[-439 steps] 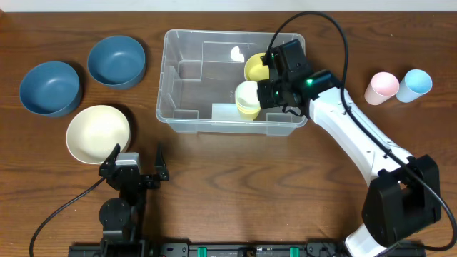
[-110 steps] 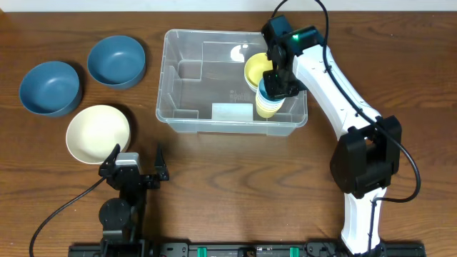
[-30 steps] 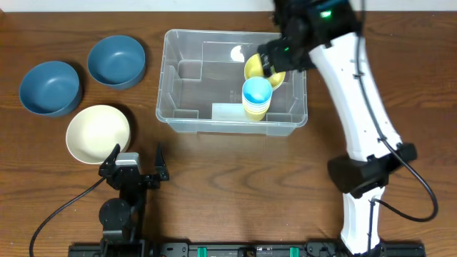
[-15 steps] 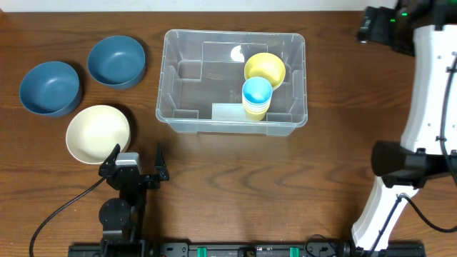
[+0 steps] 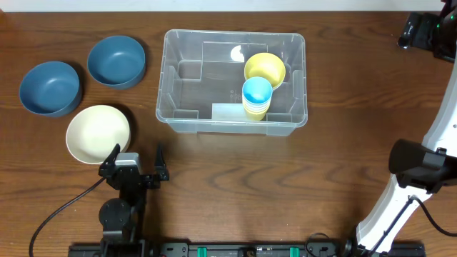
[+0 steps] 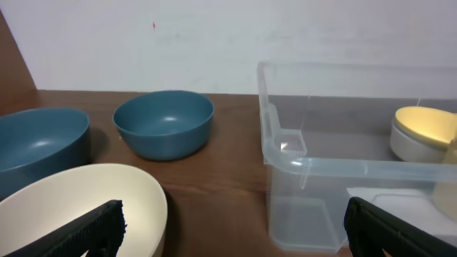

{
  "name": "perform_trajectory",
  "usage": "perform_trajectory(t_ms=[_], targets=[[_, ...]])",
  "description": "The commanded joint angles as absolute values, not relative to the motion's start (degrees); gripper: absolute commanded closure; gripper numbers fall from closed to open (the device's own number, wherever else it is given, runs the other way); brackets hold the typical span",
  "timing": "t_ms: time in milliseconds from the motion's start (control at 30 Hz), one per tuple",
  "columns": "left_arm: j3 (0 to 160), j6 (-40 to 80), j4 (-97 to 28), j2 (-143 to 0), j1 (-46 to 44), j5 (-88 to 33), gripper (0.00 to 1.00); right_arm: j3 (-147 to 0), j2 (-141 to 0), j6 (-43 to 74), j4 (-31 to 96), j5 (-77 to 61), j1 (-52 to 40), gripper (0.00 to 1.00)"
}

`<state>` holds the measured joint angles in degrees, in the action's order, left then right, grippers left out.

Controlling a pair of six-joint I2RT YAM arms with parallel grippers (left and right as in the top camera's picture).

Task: Pack container
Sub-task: 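Release the cup and withdraw the right gripper to the right side, then move the left gripper to the cream bowl and grasp its rim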

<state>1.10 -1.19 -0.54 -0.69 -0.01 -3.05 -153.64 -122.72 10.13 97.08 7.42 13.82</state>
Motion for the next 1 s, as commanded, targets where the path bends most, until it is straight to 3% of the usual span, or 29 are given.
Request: perform_trajectory(t_ms=[0,233,433,700,967], targets=[[1.7,4.0,0.6,-0.6,0.3,-3.5,0.02,-154.4,-121.3,9.1,97.3,7.7,14.2,0.01],[22.1,4.6,-16.8,-10.3,0.3,6.9,0.02,-154.4,-121.3,9.1,97.3,7.7,14.2,0.01],[43.0,4.9,-26.0,-34.3,0.3,10.4,0.02,-154.4,-121.3,9.1,97.3,7.7,14.2,0.01],[73.3,-0.5,-55.2,-67.1,1.1,10.3,0.02,-154.4,-121.3,9.1,97.3,7.7,14.2,0.01],[78.3,-4.1,-62.8,-82.0,1.1,9.3,0.02,-154.4,-121.3,9.1,97.3,7.7,14.2,0.01]])
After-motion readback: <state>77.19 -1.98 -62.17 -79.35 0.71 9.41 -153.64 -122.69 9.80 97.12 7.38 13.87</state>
